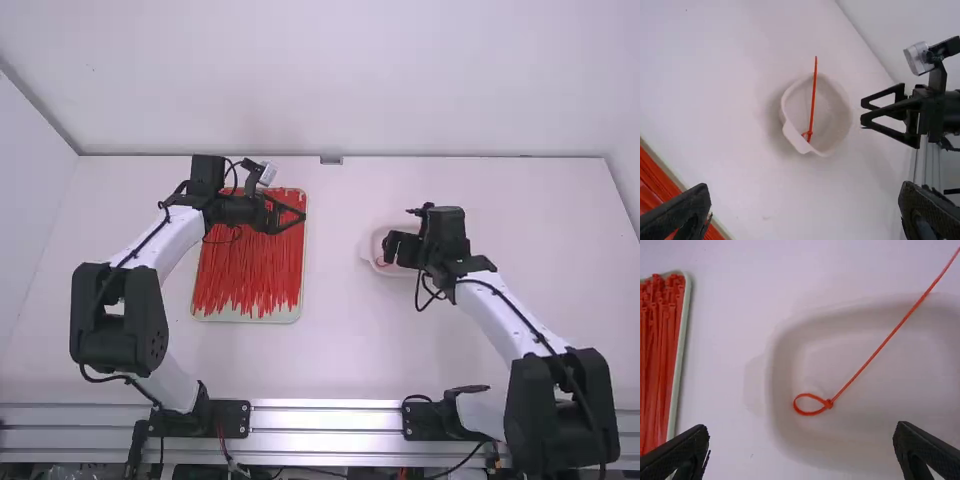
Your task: Fasten the cable tie
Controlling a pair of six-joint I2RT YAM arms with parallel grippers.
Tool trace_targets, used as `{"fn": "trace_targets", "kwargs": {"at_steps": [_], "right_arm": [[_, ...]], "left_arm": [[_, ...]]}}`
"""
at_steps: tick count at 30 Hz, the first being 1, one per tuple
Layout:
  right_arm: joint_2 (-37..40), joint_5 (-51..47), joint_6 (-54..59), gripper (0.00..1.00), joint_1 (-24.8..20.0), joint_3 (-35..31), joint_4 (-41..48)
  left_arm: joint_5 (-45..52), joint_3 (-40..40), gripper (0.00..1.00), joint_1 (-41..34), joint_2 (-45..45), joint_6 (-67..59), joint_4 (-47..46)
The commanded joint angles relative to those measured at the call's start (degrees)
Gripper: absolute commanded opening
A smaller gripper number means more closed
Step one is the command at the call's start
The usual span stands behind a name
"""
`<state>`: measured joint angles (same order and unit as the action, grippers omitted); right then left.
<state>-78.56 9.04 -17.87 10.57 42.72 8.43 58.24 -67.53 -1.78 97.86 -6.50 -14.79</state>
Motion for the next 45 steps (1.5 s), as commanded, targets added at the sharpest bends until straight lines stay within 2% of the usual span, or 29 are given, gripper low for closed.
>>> {"fn": "trace_targets", "kwargs": {"at_steps": [1, 8, 17, 24, 30, 42, 45], "right_arm": [[1.1, 0.1, -0.3, 0.98, 0.0, -0.3, 0.5], [4.7, -3.5, 3.3, 0.92, -3.6, -4.0, -3.0], [12.4, -9.0, 10.9, 0.79, -10.6, -11.6, -8.4], [20.3, -9.0, 17.9, 0.65, -10.6, -19.5, -8.4], [26.9, -9.0, 17.9, 0.53, -10.6, -26.2, -8.4], [43.6, -9.0, 17.9, 0.24, -10.6, -42.7, -8.4], [46.6, -9.0, 17.9, 0.19, -10.6, -42.7, -8.4]], "left_arm": [[1.0, 0.0, 0.99, -0.1, -1.4, -0.4, -0.2], [-2.4, 3.5, 0.93, 1.8, -4.9, 3.1, 3.3], [-9.3, 10.4, 0.81, 1.8, -11.8, 6.5, 10.2], [-16.3, 17.4, 0.69, 1.8, -18.8, 6.5, 14.8], [-22.3, 23.4, 0.58, 1.8, -24.7, 6.5, 14.8], [-38.7, 39.8, 0.29, 1.8, -41.2, 6.5, 14.8], [-42.0, 43.1, 0.24, 1.8, -44.4, 6.5, 14.8]]}}
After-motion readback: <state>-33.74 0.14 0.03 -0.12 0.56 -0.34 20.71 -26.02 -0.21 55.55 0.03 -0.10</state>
